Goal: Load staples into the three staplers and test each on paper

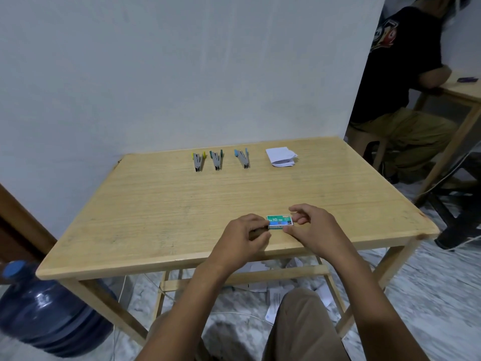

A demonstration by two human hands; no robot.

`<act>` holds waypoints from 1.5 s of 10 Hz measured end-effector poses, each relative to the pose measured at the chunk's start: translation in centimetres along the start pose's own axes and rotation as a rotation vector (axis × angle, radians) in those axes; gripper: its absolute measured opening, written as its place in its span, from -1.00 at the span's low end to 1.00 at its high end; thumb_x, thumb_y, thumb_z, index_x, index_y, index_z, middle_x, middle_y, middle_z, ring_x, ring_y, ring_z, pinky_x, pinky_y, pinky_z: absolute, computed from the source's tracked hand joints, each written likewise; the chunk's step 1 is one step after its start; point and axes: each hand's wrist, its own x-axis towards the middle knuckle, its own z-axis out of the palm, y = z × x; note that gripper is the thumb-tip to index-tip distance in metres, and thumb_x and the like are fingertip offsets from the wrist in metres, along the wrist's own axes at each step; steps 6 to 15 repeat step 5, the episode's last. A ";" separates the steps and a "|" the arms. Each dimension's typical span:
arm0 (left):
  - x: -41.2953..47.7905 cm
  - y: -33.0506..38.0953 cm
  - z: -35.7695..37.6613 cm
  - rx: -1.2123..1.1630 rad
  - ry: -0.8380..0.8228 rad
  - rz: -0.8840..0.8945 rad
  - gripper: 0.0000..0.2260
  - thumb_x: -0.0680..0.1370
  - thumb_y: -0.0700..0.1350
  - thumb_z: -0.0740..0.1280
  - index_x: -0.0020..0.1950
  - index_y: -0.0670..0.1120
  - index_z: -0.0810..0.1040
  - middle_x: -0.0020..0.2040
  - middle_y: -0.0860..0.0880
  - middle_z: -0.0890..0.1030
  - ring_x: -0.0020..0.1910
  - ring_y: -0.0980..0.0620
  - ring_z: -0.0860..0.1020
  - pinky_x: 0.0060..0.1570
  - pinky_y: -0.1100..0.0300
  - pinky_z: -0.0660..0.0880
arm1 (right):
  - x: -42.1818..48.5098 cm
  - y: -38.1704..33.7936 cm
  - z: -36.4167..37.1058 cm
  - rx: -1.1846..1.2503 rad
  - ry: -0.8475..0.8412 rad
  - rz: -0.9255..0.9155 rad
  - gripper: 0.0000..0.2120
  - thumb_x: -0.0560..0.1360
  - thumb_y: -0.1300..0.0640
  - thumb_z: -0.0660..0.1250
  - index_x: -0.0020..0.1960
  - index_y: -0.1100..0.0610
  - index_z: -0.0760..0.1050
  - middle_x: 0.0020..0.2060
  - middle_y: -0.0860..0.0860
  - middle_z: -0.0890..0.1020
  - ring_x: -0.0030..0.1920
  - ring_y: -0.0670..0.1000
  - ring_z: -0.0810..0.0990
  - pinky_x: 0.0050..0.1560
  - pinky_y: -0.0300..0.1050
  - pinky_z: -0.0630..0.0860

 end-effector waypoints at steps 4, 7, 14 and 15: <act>-0.1 0.1 -0.2 -0.027 -0.023 -0.025 -0.77 0.55 -0.13 0.37 0.18 -0.12 0.66 0.08 0.07 0.63 0.09 0.17 0.56 0.04 0.43 0.46 | 0.0 -0.3 -0.2 0.022 -0.055 0.026 -0.59 0.42 0.06 0.53 0.24 0.00 0.56 -0.09 -0.15 0.60 -0.02 -0.11 0.57 0.01 -0.19 0.55; 0.2 0.4 -1.1 -0.161 0.033 -0.086 -0.82 0.55 -0.13 0.37 0.12 -0.08 0.69 0.01 0.08 0.66 0.02 0.20 0.59 0.03 0.30 0.53 | 0.3 -1.2 -0.8 -0.041 -0.056 0.036 -0.61 0.42 -0.14 0.47 0.21 -0.10 0.55 -0.06 -0.21 0.59 -0.03 -0.16 0.57 0.19 0.05 0.53; 0.2 0.4 -1.1 -0.161 0.033 -0.086 -0.82 0.55 -0.13 0.37 0.12 -0.08 0.69 0.01 0.08 0.66 0.02 0.20 0.59 0.03 0.30 0.53 | 0.3 -1.2 -0.8 -0.041 -0.056 0.036 -0.61 0.42 -0.14 0.47 0.21 -0.10 0.55 -0.06 -0.21 0.59 -0.03 -0.16 0.57 0.19 0.05 0.53; 0.2 0.4 -1.1 -0.161 0.033 -0.086 -0.82 0.55 -0.13 0.37 0.12 -0.08 0.69 0.01 0.08 0.66 0.02 0.20 0.59 0.03 0.30 0.53 | 0.3 -1.2 -0.8 -0.041 -0.056 0.036 -0.61 0.42 -0.14 0.47 0.21 -0.10 0.55 -0.06 -0.21 0.59 -0.03 -0.16 0.57 0.19 0.05 0.53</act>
